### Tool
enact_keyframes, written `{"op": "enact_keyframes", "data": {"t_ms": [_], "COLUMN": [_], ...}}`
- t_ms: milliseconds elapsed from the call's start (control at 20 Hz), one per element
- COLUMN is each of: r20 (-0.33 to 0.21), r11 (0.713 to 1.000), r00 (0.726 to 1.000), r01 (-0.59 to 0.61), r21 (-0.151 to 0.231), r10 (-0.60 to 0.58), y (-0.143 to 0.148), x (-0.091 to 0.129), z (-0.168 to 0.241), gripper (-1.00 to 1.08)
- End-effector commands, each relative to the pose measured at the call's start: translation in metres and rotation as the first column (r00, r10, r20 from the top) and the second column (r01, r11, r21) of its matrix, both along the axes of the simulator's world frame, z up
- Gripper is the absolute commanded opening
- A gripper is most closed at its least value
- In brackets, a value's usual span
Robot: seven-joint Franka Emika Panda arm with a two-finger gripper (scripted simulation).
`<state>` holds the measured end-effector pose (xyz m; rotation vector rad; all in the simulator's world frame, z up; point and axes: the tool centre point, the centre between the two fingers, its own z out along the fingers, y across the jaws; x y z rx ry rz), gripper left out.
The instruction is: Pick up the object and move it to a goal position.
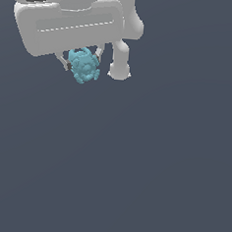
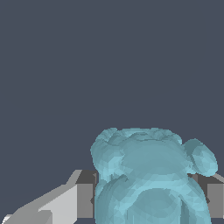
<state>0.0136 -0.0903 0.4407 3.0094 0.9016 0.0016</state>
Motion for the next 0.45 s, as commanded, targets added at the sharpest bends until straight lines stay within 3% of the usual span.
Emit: {"op": "enact_keyframes", "data": {"t_ms": [0, 400], "r20": [-0.001, -0.001], "r11": [1.0, 1.0], "r00": [1.0, 1.0], "r01": [0.0, 0.0], "r21": [0.0, 0.0], "r10": [0.0, 0.0], "y": [-0.0023, -0.005], "x": [0.0012, 0.0031], "z": [0.008, 0.0169], "gripper": [-1.0, -1.0]}}
